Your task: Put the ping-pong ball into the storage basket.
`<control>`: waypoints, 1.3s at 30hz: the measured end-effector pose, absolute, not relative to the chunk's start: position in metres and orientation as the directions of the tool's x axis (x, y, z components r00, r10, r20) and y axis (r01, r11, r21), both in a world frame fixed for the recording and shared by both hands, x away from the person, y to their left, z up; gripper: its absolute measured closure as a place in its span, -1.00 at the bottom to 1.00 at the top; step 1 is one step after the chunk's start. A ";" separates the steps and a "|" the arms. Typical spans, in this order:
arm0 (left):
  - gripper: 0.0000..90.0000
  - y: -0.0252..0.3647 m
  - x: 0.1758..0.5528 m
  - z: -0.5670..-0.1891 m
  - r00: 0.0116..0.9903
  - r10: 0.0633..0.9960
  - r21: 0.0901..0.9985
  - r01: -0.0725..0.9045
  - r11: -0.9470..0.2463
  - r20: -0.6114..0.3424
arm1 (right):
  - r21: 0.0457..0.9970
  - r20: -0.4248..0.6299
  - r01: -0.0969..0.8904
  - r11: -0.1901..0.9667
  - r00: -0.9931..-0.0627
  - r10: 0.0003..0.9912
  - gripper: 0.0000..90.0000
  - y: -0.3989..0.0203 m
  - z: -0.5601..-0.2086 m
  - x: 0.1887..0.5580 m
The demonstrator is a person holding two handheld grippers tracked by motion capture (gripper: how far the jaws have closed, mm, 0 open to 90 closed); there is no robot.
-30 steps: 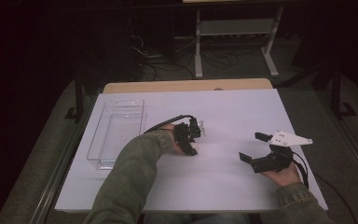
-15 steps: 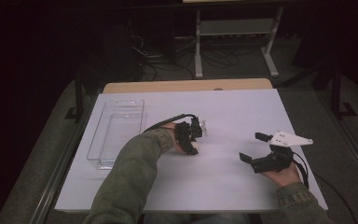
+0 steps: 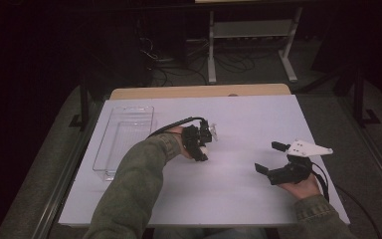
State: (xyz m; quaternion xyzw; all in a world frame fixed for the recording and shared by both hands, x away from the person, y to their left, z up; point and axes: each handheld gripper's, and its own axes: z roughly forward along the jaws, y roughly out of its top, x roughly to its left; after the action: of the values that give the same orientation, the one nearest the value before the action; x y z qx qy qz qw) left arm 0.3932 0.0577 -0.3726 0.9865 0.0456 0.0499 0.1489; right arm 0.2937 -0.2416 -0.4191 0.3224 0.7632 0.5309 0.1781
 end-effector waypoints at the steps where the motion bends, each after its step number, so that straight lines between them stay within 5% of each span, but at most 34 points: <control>1: 0.12 0.059 0.393 -0.371 0.991 0.106 0.298 0.076 -0.951 0.087 | 0.925 0.071 0.303 0.228 -0.729 0.681 -1.00 -0.242 -0.419 0.294; 39: 0.12 0.081 0.376 -0.288 0.979 0.104 0.284 0.050 -0.958 0.178 | 0.925 0.072 0.303 0.229 -0.732 0.677 -1.00 -0.240 -0.419 0.293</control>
State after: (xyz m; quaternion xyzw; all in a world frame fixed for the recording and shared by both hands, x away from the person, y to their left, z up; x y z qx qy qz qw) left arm 0.3760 0.0809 -0.2878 0.9847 0.0389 0.0959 0.1404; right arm 0.2935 -0.2400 -0.4191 0.3207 0.7639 0.5317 0.1761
